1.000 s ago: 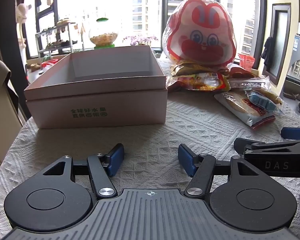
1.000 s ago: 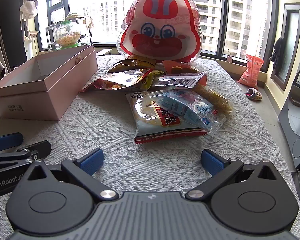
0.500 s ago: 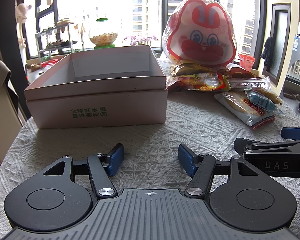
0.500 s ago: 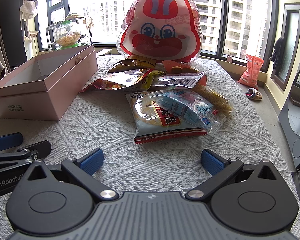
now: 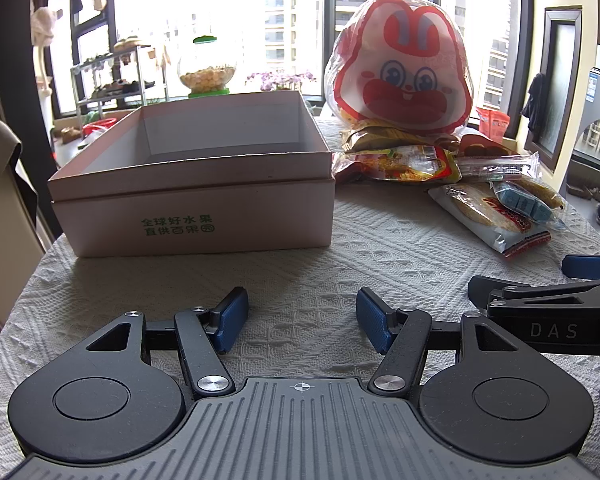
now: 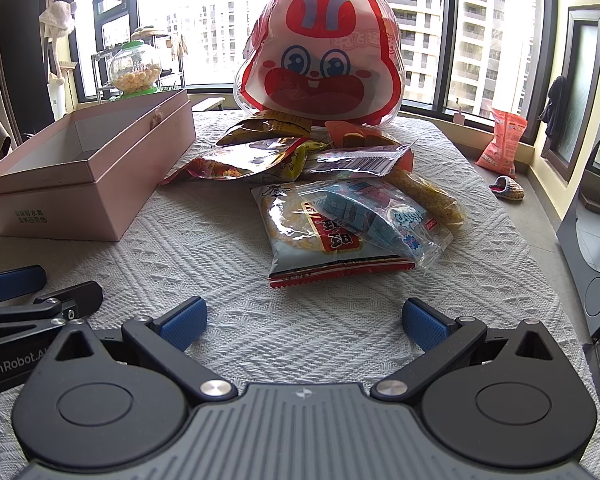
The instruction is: Organize snacks
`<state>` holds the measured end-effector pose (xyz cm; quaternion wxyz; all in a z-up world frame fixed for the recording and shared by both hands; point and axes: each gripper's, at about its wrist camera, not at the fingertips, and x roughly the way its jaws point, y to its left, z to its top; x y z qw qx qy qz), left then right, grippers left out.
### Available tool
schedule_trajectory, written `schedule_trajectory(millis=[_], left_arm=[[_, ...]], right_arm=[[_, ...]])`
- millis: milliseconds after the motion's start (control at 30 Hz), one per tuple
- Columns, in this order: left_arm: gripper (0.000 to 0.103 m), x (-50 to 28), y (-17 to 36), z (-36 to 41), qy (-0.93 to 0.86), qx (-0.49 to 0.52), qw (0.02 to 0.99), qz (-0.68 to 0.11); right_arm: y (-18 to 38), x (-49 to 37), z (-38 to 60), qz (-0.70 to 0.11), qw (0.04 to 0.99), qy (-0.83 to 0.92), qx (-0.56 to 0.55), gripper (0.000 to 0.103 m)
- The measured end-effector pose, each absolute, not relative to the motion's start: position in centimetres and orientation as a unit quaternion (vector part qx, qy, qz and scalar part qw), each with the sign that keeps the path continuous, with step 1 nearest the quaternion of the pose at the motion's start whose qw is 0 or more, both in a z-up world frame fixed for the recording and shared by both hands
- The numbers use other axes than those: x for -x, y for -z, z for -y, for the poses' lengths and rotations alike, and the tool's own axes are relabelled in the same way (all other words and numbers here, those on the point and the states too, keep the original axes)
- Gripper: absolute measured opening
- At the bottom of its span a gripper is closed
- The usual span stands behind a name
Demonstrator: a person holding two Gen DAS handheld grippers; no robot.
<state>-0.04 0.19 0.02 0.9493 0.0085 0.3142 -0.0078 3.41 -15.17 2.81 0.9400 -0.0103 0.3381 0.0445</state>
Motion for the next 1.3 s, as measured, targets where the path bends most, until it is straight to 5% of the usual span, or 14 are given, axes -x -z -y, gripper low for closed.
schedule_trajectory(millis=[1300], left_arm=[[0.067, -0.17, 0.04, 0.13, 0.006, -0.012, 0.949, -0.314]], right_arm=[[-2.83, -3.45, 15.17, -0.338, 0.940, -0.045, 0.010, 0.103]])
